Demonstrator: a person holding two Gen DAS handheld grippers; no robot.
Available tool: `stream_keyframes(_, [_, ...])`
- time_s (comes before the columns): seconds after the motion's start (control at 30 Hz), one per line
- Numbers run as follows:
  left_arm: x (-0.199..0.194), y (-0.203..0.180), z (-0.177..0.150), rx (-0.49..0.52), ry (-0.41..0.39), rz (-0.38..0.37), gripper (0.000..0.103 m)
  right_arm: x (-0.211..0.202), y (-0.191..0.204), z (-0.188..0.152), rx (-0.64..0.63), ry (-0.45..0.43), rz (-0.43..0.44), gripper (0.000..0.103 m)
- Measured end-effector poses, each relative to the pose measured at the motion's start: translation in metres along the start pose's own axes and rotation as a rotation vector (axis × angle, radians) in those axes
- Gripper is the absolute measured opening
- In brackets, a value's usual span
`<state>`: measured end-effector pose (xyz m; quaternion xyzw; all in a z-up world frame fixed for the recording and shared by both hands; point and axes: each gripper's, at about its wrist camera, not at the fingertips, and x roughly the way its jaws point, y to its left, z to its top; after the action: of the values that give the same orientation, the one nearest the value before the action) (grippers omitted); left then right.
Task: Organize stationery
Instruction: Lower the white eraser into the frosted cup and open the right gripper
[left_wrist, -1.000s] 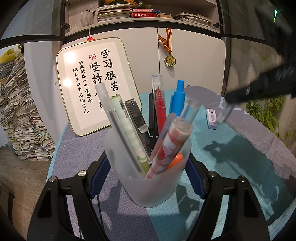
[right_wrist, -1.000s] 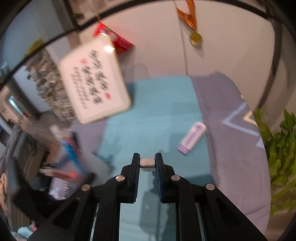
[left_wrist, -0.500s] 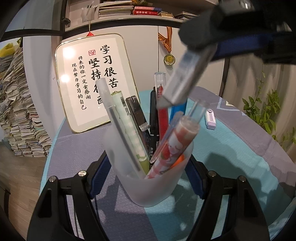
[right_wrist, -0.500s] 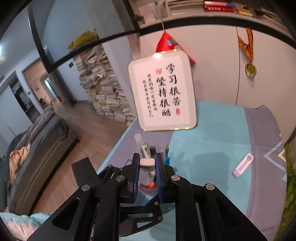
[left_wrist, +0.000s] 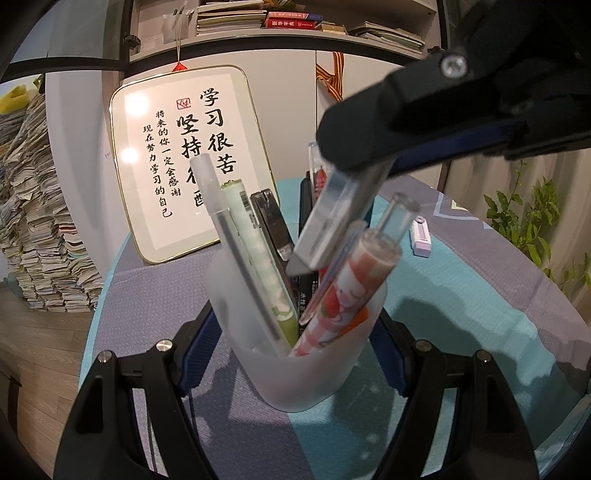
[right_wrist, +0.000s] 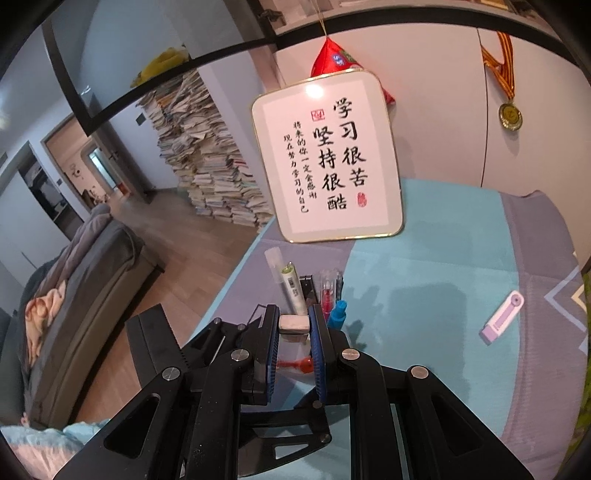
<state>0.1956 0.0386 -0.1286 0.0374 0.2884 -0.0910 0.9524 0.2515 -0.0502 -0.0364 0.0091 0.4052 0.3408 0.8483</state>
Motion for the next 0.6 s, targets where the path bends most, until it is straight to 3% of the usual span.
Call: stream_keyframes(0.6, [0.0, 0.0006, 0.0003, 0.001, -0.001, 0.001, 0.075, 0.0016, -0.0044, -0.0017, 0.048, 0.026, 0.028, 0.017])
